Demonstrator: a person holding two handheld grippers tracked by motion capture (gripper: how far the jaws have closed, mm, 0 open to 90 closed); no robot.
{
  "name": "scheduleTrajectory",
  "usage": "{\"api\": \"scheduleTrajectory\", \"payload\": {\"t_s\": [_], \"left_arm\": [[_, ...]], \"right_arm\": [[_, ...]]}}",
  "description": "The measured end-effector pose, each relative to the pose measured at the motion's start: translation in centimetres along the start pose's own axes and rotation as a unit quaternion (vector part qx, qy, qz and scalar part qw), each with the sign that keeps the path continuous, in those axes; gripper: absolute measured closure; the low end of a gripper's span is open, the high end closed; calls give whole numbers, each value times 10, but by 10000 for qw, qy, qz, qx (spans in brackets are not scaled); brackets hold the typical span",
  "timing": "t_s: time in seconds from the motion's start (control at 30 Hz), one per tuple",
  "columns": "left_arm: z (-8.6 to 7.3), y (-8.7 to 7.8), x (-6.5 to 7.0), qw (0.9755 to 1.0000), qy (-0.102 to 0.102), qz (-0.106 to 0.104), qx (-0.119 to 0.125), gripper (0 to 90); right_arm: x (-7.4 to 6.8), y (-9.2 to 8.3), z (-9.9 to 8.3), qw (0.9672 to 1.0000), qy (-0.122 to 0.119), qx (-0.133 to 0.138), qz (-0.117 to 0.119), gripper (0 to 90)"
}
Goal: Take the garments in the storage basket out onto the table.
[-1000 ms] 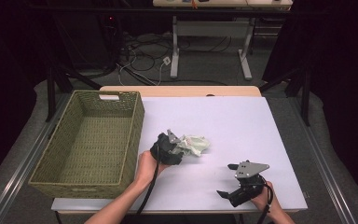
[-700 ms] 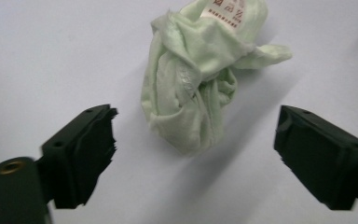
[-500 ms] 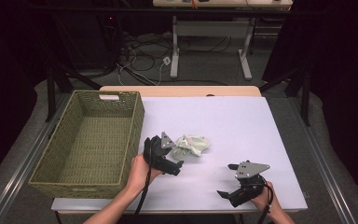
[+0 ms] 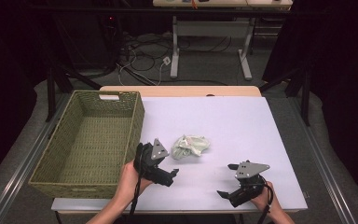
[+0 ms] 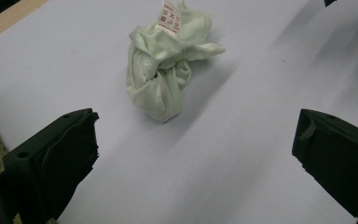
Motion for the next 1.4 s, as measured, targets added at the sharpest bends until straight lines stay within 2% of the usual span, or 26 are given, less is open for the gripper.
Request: {"api": "scheduleTrajectory", "payload": {"t_s": [0.2,0.4,0.43,0.63,0.73,0.77,0.83,0.93,0.97,1.13,1.17,1.27,1.4], "left_arm": [[-3,-14,3,9999,16,52,87,0],[-8,-25,5,9999,85,78,63,0],[-9,-27,6,9999,24,67,84,0],[-16,-37,2,9998,20,139,141,0],[-20,-42,1,9997,31,185,132,0],[-23,-43,2,9997,-40,176,155,0],[-26,-48,0,9995,18,239,182,0],[-31,-53,-1,9994,-38,260,246,0],[-32,-55,-2,9992,12,297,264,0],[-42,-63,-3,9988,-91,348,321,0],[-44,-65,-5,9989,-36,373,289,0],[-50,-68,-3,9986,-146,359,362,0],[-57,-73,-4,9986,-92,402,337,0]], "right_arm": [[0,0,0,10000,-7,9,3,5],[0,0,0,10000,-15,11,9,5],[0,0,0,10000,-14,11,4,5],[0,0,0,10000,-14,14,4,5],[0,0,0,10000,-10,12,1,5],[0,0,0,10000,-9,14,1,5],[0,-1,0,10000,2,6,-8,5],[0,-1,0,10000,9,2,-8,5],[0,0,0,10000,-4,10,-1,5],[0,0,0,10000,-3,6,3,5],[0,0,0,10000,-2,8,4,5],[-1,0,1,10000,7,13,4,4],[-1,-1,1,10000,11,23,18,4]]}}
Point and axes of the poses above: each handheld gripper's, and its own axes: y roughly forward along the jaws, z roughly out of its top, x roughly to its right, the point moved 8 cm from there along y, roughly forward along the jaws, and after that the axes turned 8 degrees about -z, right-handed, at the moved point
